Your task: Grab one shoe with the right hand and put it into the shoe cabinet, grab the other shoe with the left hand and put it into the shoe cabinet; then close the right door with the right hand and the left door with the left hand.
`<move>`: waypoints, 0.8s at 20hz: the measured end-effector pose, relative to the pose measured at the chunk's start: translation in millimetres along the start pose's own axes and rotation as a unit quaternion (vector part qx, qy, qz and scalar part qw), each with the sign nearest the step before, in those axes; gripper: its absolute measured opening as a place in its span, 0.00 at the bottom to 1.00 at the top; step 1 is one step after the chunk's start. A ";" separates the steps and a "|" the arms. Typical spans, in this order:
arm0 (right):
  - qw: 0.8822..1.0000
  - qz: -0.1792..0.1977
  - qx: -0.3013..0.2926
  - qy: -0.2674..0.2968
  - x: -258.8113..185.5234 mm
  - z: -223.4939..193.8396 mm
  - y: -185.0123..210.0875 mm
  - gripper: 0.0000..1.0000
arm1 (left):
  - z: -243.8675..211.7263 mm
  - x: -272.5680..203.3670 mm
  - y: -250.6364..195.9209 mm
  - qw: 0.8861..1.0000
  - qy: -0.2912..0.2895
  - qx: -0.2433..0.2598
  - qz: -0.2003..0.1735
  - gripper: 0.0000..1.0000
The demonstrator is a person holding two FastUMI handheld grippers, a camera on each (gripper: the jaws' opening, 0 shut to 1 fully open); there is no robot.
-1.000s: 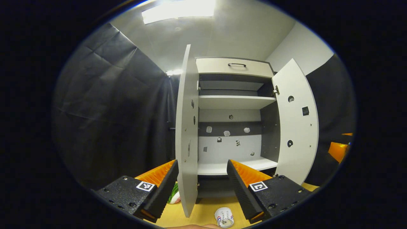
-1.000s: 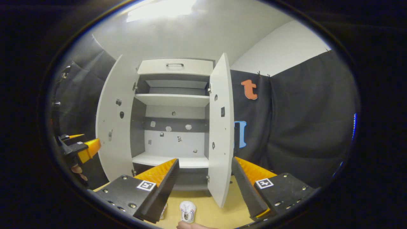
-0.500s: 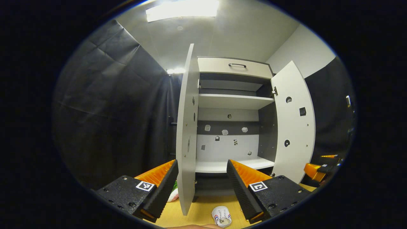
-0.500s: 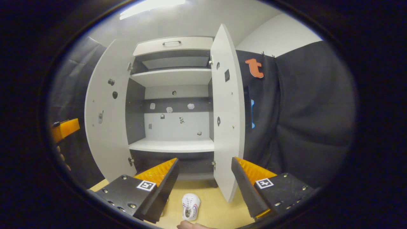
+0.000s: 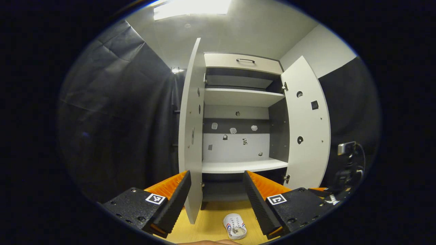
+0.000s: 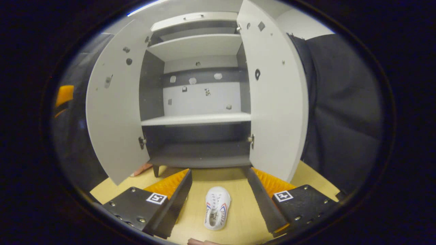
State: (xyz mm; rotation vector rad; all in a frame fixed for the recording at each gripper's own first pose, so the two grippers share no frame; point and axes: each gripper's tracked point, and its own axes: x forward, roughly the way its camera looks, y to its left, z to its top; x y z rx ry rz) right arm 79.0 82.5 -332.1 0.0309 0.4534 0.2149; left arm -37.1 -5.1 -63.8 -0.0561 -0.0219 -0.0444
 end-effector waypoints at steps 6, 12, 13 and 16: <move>0.996 0.014 -0.027 0.082 41.2 -101.0 22.8 0.98 | -17.5 -13.5 3.5 1.000 0.013 -0.002 -0.019 0.93; 0.991 0.010 -0.001 0.130 62.8 -157.3 22.6 0.98 | -27.6 -8.2 36.0 1.000 0.008 -0.017 0.015 0.88; 0.990 0.009 0.007 0.137 67.1 -164.3 22.6 0.95 | -33.3 -5.3 38.9 1.000 0.016 -0.019 0.017 0.93; 0.987 -0.005 -0.003 0.159 82.7 -187.2 17.6 0.93 | -39.0 -3.7 45.6 0.999 0.019 -0.028 0.013 0.93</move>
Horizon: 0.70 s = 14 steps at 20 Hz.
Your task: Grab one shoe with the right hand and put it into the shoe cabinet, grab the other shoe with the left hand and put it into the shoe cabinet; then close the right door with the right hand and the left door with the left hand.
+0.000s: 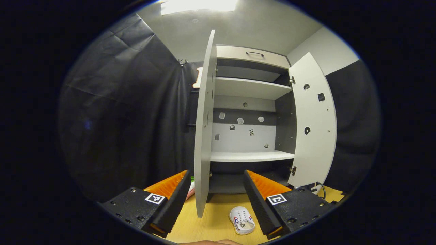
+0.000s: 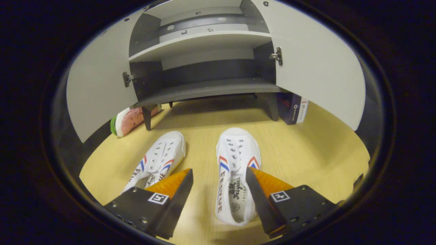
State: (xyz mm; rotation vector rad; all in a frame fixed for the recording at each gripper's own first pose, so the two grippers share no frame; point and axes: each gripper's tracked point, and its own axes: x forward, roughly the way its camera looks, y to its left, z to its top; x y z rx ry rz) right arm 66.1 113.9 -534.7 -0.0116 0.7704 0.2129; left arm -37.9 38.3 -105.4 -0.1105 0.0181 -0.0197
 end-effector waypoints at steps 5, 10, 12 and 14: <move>0.998 -0.058 0.002 -0.024 0.4 -1.7 -12.4 0.65 | -9.7 2.5 0.3 1.000 0.006 -0.012 -0.014 0.93; 0.998 -0.049 0.037 -0.023 8.7 4.6 -10.0 0.31 | -28.1 6.7 -1.4 0.999 0.025 -0.013 -0.030 0.93; 0.999 -0.030 -0.019 -0.014 28.0 3.7 -4.9 0.39 | -32.6 9.4 -2.7 0.999 0.028 -0.012 -0.031 0.93; 0.999 -0.030 -0.010 -0.015 32.9 8.2 1.1 0.16 | -37.7 11.2 -4.3 0.999 0.034 -0.010 -0.033 0.93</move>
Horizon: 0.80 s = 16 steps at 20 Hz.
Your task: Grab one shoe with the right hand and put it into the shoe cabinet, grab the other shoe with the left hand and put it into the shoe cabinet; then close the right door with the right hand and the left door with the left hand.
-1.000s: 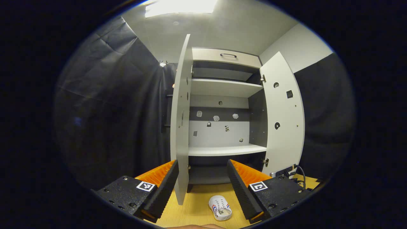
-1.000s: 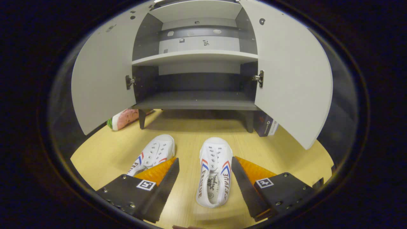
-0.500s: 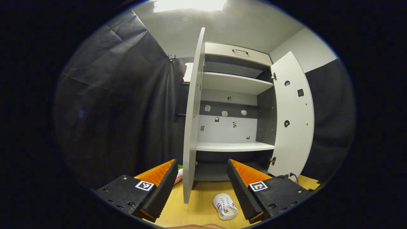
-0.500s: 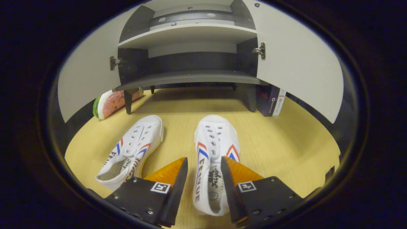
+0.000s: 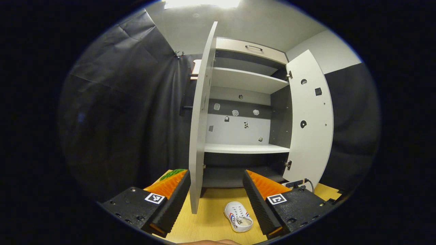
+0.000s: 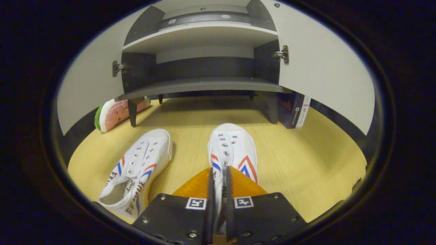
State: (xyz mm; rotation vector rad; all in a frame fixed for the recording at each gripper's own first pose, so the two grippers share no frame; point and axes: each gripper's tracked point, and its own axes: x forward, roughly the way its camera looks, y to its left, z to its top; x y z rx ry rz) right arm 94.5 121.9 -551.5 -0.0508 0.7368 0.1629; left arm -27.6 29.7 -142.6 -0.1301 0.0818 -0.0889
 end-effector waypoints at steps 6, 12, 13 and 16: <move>0.996 0.053 0.063 0.019 -11.2 -4.2 4.3 0.01 | -7.6 3.3 -8.0 1.000 0.010 0.017 -0.009 0.93; 0.988 0.102 0.111 -0.021 -39.5 -4.3 7.0 0.01 | -12.2 4.3 -8.5 0.999 0.016 0.026 -0.012 0.93; 0.988 0.106 0.107 -0.034 -49.6 -1.6 3.9 0.01 | -12.0 5.0 -10.2 0.999 0.015 0.026 -0.015 0.93; 0.983 0.116 0.124 -0.062 -78.5 13.8 0.5 0.01 | -14.3 6.4 -16.7 0.999 0.017 0.025 -0.020 0.93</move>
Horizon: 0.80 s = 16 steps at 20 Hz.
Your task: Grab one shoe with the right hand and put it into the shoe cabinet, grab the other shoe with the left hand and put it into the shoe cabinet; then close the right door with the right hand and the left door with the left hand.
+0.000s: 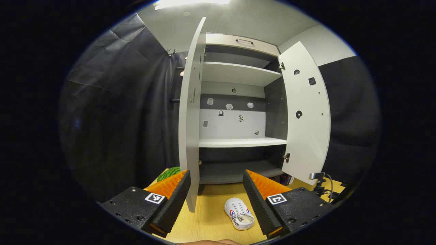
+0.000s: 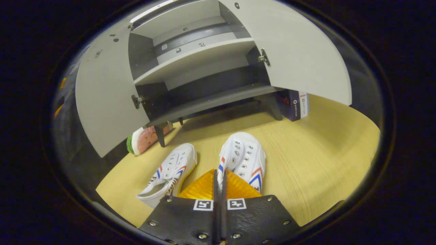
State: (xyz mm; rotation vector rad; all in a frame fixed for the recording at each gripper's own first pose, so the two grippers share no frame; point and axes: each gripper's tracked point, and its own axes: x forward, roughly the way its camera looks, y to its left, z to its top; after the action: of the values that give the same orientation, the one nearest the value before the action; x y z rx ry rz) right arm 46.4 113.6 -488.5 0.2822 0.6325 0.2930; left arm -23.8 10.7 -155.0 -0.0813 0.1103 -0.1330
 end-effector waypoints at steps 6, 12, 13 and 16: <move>0.997 0.009 -0.025 -0.068 -49.9 67.5 15.2 0.01 | -6.0 6.8 -15.8 1.000 0.004 0.006 -0.015 0.93; 0.990 0.020 -0.062 -0.127 -90.7 161.4 43.3 0.01 | 10.9 32.0 -24.7 1.000 -0.008 0.010 -0.014 0.93; 0.987 0.021 -0.071 -0.140 -97.7 180.4 47.3 0.01 | 17.5 38.0 -26.5 1.000 -0.014 0.013 -0.014 0.89; 0.982 0.025 -0.085 -0.167 -106.3 235.7 59.5 0.01 | 38.5 57.0 -30.9 0.999 -0.034 0.014 -0.010 0.93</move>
State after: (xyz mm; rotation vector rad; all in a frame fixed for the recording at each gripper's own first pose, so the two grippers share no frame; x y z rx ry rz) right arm 98.7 91.5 -229.3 0.1777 0.2680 0.3360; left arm 32.8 -24.8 -120.1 -0.0591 0.0394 -0.1515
